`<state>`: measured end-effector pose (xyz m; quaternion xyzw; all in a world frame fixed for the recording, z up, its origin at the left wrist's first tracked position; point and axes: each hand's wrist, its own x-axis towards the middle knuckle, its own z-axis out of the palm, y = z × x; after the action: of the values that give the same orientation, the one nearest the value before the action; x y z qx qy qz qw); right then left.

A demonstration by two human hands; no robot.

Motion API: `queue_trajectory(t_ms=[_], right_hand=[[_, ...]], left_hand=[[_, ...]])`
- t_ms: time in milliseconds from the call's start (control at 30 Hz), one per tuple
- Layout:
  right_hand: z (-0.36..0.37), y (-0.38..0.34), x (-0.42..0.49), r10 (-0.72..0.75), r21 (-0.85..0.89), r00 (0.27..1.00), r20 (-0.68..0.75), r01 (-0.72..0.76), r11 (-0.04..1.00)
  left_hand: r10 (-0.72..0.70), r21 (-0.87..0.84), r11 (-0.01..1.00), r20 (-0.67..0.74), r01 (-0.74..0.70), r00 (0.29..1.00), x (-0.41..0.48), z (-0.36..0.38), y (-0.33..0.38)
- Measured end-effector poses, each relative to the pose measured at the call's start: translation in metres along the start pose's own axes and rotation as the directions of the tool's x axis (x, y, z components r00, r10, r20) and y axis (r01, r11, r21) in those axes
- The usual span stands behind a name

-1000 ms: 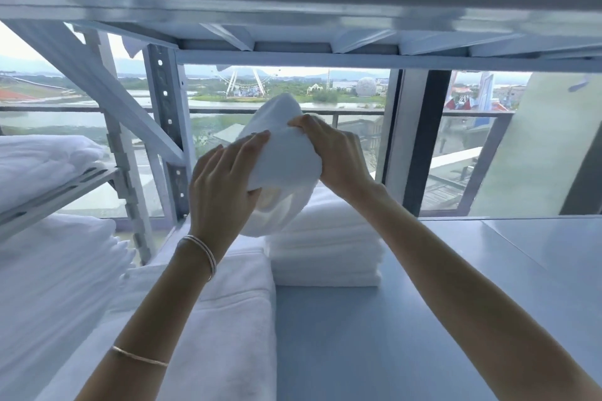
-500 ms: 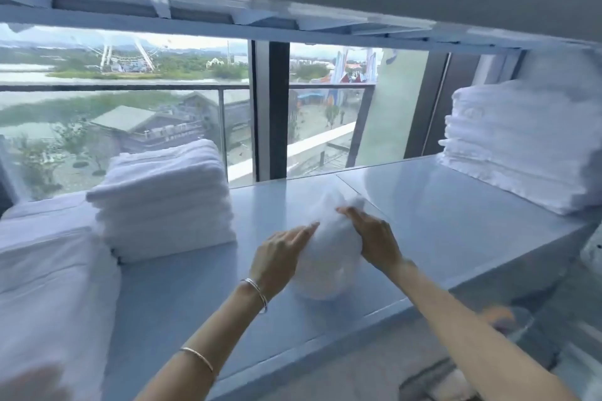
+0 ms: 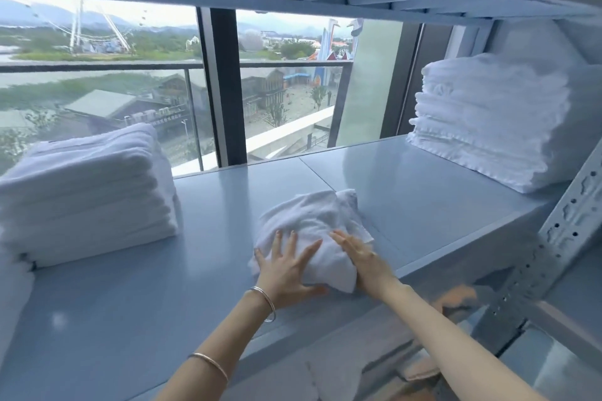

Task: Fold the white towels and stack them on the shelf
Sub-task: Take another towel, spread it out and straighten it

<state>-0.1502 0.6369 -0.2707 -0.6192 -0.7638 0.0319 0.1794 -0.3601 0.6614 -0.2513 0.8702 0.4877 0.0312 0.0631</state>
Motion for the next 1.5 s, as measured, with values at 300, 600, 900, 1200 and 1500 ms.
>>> queue_trajectory(t_ms=[300,600,900,1200,1500], right_hand=[[-0.028,0.073,0.039,-0.084,0.227,0.996,-0.039,0.091,0.970],[-0.044,0.138,0.065,-0.100,0.113,0.992,-0.081,0.108,0.988],[-0.018,0.170,0.084,-0.145,0.043,0.965,-0.218,0.158,0.987],[-0.067,0.243,0.094,-0.287,-0.145,0.937,-0.201,0.262,0.954],[-0.089,0.265,0.123,-0.193,-0.206,0.938,0.287,0.257,0.944]], left_hand=[[0.123,-0.117,0.986,-0.004,-0.123,0.992,0.101,-0.008,-0.029],[0.250,0.008,0.968,0.113,-0.253,0.962,0.139,-0.038,-0.015],[0.028,0.067,0.997,0.079,-0.033,0.996,0.182,-0.031,0.072],[-0.342,-0.257,0.929,-0.329,0.265,0.881,0.210,-0.059,0.058],[-0.641,-0.176,0.767,-0.249,0.617,0.726,0.186,-0.029,0.067]])
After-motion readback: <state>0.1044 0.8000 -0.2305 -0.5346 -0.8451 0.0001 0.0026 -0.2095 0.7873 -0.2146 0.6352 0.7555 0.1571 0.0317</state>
